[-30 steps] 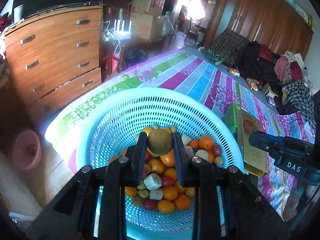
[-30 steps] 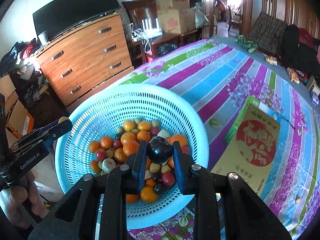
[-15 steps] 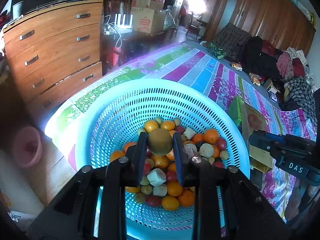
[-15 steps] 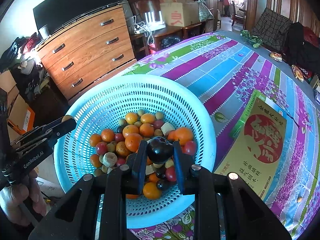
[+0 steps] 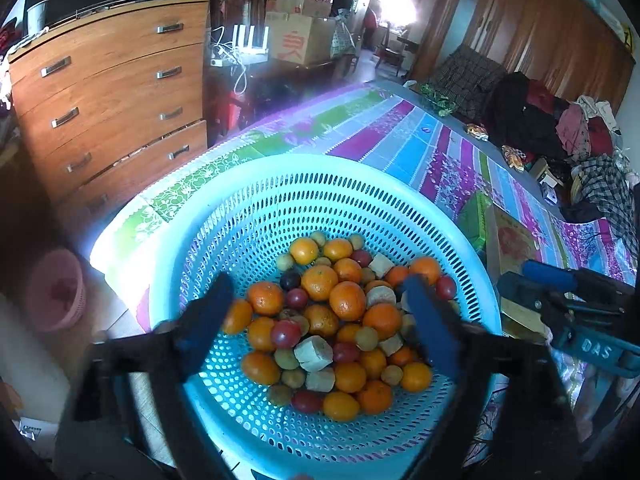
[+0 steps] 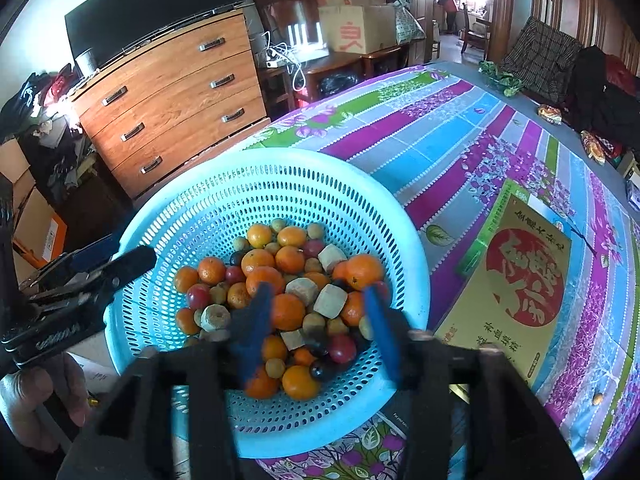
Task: Organize fruits
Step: 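Open both tools to drop the yellow fruit and dark plum into the basket, then move both open tools back over the sheet toward the last small fruit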
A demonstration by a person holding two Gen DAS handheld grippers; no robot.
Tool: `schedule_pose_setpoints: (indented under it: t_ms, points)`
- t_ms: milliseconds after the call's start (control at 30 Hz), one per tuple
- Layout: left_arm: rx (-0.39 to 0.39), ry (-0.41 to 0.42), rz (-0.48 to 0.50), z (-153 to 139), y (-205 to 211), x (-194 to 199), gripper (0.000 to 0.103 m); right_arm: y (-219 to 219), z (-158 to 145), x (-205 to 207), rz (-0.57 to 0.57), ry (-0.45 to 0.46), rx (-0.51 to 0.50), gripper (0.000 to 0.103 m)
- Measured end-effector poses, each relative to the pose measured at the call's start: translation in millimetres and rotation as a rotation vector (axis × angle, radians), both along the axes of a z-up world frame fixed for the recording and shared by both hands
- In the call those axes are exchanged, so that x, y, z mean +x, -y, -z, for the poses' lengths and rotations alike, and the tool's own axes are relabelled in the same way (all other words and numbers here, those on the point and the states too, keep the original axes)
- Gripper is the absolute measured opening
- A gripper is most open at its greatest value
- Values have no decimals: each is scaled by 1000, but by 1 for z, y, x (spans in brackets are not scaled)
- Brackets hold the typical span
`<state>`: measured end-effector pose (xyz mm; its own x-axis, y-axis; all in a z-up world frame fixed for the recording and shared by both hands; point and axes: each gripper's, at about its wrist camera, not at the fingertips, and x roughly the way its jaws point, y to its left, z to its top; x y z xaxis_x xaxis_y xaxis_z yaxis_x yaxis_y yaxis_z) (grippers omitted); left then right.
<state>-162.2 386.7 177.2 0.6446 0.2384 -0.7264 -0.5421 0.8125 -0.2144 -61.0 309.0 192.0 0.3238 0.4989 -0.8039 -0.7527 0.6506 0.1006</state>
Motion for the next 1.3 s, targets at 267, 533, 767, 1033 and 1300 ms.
schedule_pose_setpoints:
  t_ms: [267, 533, 767, 1033, 1300]
  points:
    - [14, -20, -24, 0, 3, 1, 94, 5, -1, 0, 14, 26, -15, 75]
    - [18, -13, -19, -3, 10, 2, 96, 14, -13, -3, 20, 61, 21, 76]
    - [133, 130, 259, -30, 116, 23, 100, 129, -46, -38, 260, 484, 197, 100]
    - [116, 99, 704, 27, 296, 83, 103, 355, 54, -34, 730, 407, -5, 103]
    - [125, -166, 740, 152, 370, 151, 103, 478, 174, -12, 916, 96, -191, 103]
